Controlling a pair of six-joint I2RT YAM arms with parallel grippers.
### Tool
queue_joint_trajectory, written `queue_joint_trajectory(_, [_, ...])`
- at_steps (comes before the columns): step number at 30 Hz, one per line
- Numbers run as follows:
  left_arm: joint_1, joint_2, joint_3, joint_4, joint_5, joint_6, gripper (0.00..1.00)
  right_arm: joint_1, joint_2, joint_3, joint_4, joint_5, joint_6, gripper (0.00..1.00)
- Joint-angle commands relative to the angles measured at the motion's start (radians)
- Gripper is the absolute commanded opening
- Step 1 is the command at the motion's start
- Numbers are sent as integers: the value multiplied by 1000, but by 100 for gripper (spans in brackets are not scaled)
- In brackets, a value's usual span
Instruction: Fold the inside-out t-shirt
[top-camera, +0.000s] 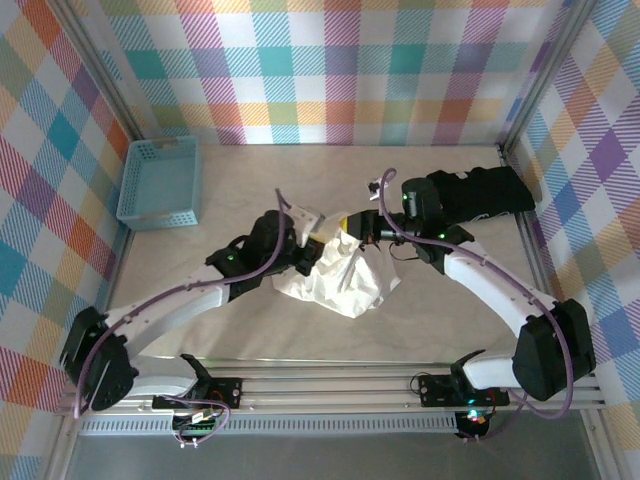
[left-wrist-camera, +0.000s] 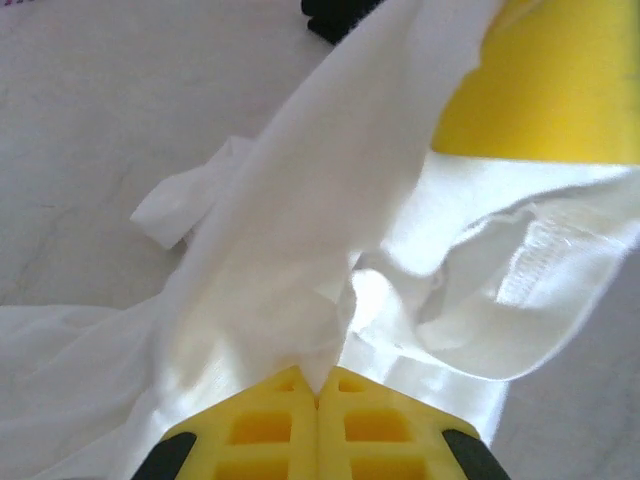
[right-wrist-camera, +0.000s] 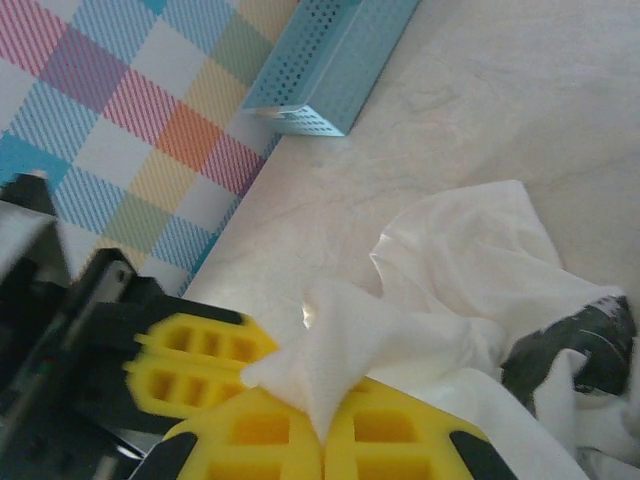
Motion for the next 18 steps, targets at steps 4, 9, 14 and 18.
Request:
queue_joint_trajectory(4, [29,-201,-137,133,185,-18,0,-24,-41,46,-116,60,-77,0])
queue_joint_trajectory(9, [59,-328,-274,213,113,-44,0,-26,-29,61,-144,59,-97,0])
queue_joint_trajectory(14, [62,-403,-370,249,90,-13,0,-26,-6,65,-155,39,-107,0])
queue_joint_trajectory(18, [61,-450,-429,256,106,37,0,-27,14,87,-214,81,-136,0])
